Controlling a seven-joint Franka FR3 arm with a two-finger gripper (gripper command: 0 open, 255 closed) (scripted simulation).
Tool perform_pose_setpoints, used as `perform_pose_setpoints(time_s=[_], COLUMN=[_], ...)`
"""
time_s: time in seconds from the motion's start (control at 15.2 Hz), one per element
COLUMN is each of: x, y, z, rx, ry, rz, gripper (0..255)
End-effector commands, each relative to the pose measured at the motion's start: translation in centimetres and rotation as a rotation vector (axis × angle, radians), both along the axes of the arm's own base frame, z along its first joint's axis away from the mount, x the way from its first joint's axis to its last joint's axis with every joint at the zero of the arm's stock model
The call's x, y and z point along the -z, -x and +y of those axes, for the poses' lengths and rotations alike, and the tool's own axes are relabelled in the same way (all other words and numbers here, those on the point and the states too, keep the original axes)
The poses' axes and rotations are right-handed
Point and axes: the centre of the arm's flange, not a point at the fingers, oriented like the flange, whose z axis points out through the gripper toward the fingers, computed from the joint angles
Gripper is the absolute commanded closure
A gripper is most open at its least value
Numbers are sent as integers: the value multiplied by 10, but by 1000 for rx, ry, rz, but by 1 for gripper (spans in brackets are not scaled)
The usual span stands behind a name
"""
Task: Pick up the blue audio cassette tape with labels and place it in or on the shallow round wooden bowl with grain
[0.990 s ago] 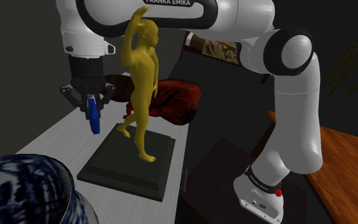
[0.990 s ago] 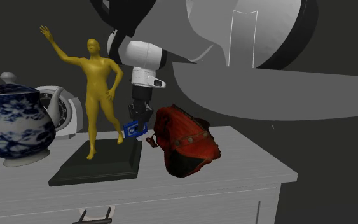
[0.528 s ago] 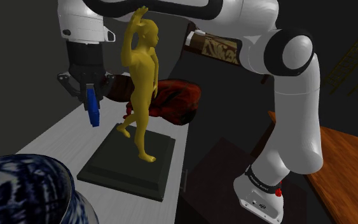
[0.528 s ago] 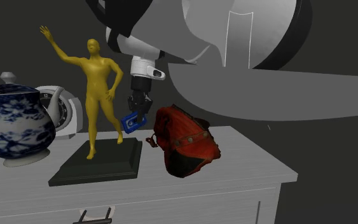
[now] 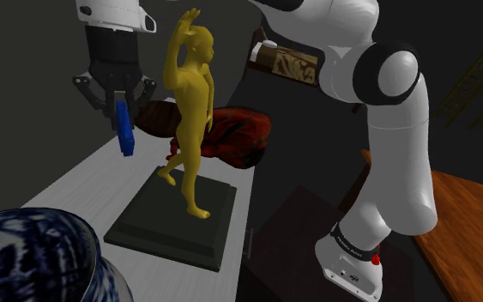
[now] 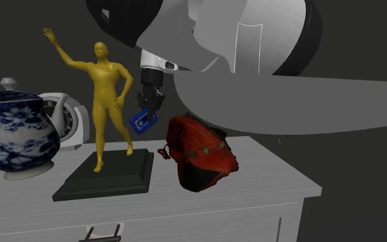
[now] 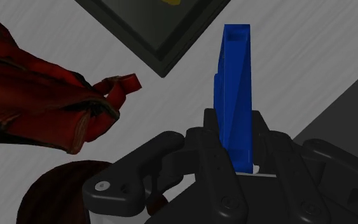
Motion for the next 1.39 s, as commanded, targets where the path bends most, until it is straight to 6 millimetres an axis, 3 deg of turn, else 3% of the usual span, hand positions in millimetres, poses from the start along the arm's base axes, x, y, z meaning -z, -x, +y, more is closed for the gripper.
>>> perform_pose_setpoints(time_s=[0.0,0.26,1.19,1.32], x=[-10,-30,-30,-25], y=[0,0,-91,-93], z=[0,0,-161,-165], rx=[0,0,0,0], ry=[0,0,0,0], rz=[0,0,0,0], gripper=[255,255,255,255])
